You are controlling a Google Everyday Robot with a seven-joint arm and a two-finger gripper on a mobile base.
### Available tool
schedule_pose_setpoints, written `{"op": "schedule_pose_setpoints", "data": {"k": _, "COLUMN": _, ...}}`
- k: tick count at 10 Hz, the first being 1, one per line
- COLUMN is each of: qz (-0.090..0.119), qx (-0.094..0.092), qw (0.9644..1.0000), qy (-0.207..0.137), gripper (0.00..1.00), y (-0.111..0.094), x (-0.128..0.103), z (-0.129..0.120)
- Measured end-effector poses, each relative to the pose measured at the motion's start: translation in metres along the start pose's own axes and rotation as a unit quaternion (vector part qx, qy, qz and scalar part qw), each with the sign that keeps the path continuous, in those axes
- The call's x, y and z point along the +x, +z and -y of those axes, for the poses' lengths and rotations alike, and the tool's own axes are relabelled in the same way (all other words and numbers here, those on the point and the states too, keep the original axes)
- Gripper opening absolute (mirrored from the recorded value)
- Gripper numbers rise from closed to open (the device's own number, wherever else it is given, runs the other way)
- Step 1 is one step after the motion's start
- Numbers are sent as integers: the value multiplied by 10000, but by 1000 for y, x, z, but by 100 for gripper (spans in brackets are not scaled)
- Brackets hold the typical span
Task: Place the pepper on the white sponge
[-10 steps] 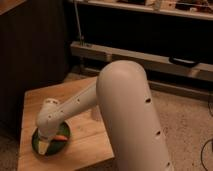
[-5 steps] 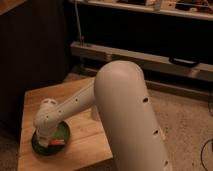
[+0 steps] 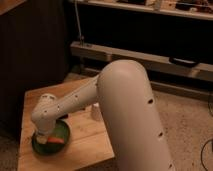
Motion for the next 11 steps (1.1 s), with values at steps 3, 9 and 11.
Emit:
{"op": "schedule_pose_setpoints", "data": {"k": 3, "qz": 75, "qx": 43, "qw": 9998, "qy": 162, "gripper": 0, "y": -35, "x": -5, "z": 34}}
{"op": "schedule_pose_setpoints", "data": {"k": 9, "qz": -804, "qx": 616, "qw": 9869, "qy": 1257, "gripper": 0, "y": -81, "x": 35, "z": 134}}
{"op": "schedule_pose_setpoints", "data": {"k": 11, "qz": -926, "qx": 717, "qw": 9828, "qy": 1428, "gripper": 0, "y": -88, "x": 41, "z": 142}}
